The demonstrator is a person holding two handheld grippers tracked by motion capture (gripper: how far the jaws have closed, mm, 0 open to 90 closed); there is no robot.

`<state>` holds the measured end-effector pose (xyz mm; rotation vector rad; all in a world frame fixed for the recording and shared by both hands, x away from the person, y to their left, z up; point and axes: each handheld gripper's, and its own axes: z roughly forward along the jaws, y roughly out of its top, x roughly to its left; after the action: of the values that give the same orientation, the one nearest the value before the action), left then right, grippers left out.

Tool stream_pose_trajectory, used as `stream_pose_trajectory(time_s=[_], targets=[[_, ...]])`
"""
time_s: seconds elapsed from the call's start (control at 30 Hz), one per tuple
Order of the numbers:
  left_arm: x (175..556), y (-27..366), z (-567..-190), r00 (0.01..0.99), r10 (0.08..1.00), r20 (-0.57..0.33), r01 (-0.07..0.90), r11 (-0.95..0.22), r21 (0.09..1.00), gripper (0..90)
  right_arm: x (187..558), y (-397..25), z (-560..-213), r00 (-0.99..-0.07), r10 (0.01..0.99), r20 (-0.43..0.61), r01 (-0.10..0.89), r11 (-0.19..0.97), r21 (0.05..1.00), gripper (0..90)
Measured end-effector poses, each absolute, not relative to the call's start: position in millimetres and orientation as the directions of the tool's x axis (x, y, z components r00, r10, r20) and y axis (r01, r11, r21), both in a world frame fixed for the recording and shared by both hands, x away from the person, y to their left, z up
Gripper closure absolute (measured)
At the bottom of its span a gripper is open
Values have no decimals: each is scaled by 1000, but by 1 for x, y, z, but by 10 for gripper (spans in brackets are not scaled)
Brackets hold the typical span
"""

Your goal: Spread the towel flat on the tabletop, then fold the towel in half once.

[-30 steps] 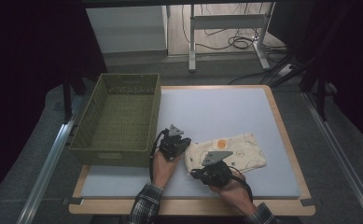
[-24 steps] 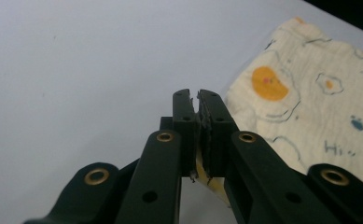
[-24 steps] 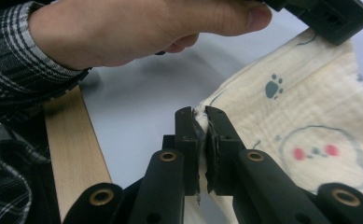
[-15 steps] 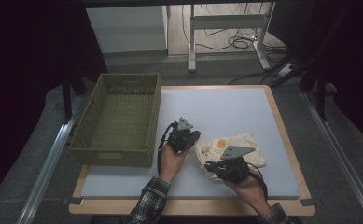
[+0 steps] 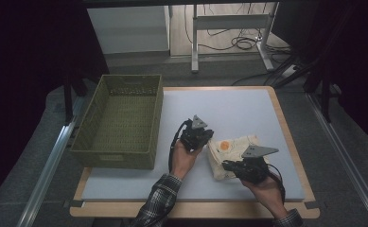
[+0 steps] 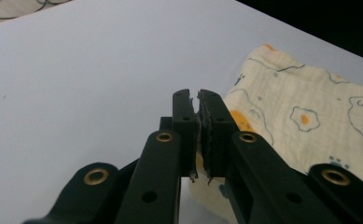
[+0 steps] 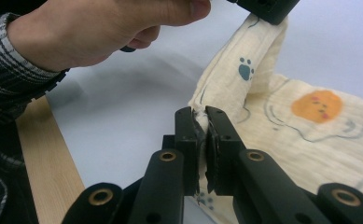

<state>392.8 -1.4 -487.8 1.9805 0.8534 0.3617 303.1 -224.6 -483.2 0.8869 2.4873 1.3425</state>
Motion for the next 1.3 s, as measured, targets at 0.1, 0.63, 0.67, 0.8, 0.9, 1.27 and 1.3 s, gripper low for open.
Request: stream_pose_trajectory(time_s=[0.1, 0.63, 0.67, 0.8, 0.9, 1.27, 1.3], targets=[[395, -9, -485, 726, 683, -79, 413, -342, 844, 857, 303, -232, -481, -797, 591, 121, 424, 406, 810, 844], [414, -58, -485, 785, 617, -59, 376, -398, 836, 857, 304, -276, -482, -732, 668, 138, 473, 351, 808, 843], [415, -61, -485, 787, 615, -60, 376, -400, 836, 857, 304, -279, -483, -727, 671, 143, 478, 347, 807, 842], [419, -73, -486, 799, 599, -51, 364, -415, 834, 857, 304, -287, -485, -712, 687, 144, 492, 342, 801, 842], [421, -80, -486, 806, 590, -52, 362, -420, 832, 856, 304, -294, -486, -698, 700, 152, 506, 332, 796, 841], [431, -112, -486, 826, 562, -31, 340, -455, 823, 855, 306, -318, -490, -648, 743, 166, 539, 294, 789, 839], [431, -115, -486, 825, 564, -36, 342, -449, 825, 855, 306, -320, -490, -643, 748, 166, 543, 291, 788, 839]])
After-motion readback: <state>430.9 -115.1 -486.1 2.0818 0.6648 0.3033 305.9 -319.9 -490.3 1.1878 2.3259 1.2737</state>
